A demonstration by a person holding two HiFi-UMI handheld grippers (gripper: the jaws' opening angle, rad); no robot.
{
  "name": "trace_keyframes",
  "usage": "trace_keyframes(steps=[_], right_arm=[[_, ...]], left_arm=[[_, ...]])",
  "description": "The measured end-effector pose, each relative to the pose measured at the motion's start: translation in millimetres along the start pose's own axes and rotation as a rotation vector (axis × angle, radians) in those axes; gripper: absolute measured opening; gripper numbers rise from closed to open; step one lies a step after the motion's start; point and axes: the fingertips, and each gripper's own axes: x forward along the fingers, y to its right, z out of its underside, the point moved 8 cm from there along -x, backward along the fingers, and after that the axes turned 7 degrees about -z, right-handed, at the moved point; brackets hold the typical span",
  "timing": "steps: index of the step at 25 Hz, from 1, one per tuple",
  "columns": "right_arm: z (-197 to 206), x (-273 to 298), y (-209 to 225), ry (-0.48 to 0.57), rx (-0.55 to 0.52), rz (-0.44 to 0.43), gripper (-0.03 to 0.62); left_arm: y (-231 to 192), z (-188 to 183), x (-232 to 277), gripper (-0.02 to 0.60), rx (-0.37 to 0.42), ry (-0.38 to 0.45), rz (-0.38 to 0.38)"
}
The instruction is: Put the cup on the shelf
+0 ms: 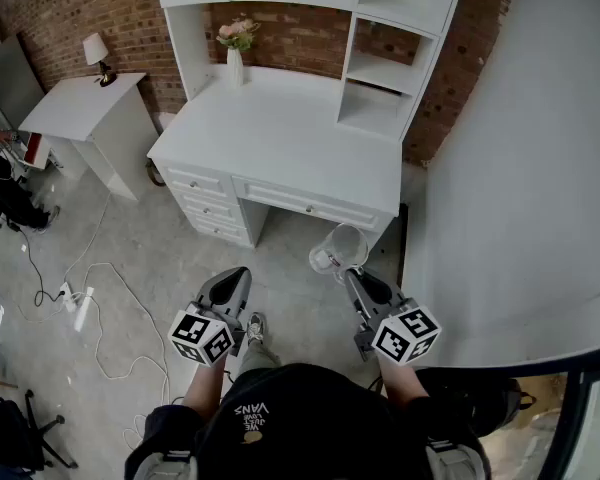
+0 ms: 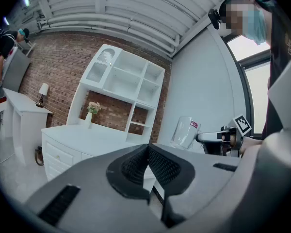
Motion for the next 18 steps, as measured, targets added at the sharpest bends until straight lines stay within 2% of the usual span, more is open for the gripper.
trace_keyframes(steps=[10,18], right_arm=[[-9,31,17,-0.008,0.04,-0.002,0.034],[-22,87,34,-0.007,0.039,0.028,0.034]], left_arm=[[-25,-4,25,0.008,-0.02,-0.022,-0.002],[-73,-19,67,0.008,-0.029,-0.036,0.038]])
